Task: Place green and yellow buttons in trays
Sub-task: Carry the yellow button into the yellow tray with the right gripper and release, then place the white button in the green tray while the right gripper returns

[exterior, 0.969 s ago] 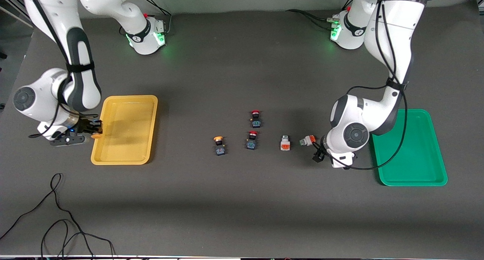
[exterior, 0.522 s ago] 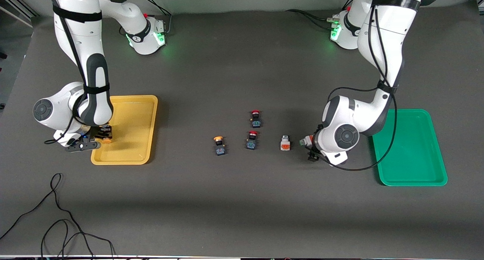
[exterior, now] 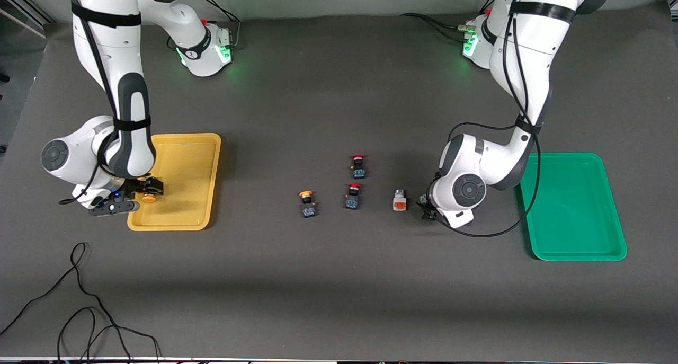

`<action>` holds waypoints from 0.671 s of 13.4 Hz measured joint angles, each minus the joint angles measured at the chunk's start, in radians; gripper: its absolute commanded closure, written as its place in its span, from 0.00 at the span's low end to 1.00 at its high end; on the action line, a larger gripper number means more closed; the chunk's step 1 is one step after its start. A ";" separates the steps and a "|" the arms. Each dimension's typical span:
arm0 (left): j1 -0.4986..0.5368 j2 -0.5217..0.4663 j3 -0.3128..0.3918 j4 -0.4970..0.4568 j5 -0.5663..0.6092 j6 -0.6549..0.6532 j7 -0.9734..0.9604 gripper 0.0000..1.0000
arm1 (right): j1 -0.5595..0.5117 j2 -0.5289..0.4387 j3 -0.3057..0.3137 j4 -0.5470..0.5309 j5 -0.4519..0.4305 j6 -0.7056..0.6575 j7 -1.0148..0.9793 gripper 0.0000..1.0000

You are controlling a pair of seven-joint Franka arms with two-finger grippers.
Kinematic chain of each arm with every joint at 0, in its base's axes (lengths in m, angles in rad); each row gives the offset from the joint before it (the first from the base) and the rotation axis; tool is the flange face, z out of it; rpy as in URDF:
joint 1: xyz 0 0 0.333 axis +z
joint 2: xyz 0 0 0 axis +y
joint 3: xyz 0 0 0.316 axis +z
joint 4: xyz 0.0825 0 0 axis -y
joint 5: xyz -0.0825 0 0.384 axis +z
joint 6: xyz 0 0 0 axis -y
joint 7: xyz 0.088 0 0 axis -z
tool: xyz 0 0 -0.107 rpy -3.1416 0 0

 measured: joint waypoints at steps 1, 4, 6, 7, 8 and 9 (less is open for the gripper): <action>0.000 0.000 0.000 0.001 0.012 0.000 0.002 1.00 | 0.001 -0.013 -0.024 0.030 -0.018 -0.045 0.000 0.00; -0.005 -0.006 -0.004 0.011 0.129 -0.019 0.050 1.00 | 0.007 -0.044 -0.101 0.197 -0.149 -0.269 0.048 0.00; -0.004 -0.012 0.000 0.012 0.145 -0.019 0.235 1.00 | 0.017 -0.054 -0.137 0.337 -0.186 -0.438 0.091 0.00; -0.002 -0.019 0.004 0.013 0.146 -0.026 0.348 1.00 | 0.021 -0.058 -0.143 0.404 -0.204 -0.497 0.115 0.00; 0.000 -0.028 0.006 0.017 0.147 -0.053 0.459 1.00 | 0.024 -0.060 -0.142 0.463 -0.224 -0.545 0.148 0.00; 0.002 -0.041 0.009 0.023 0.148 -0.097 0.562 1.00 | 0.035 -0.060 -0.140 0.514 -0.234 -0.587 0.182 0.00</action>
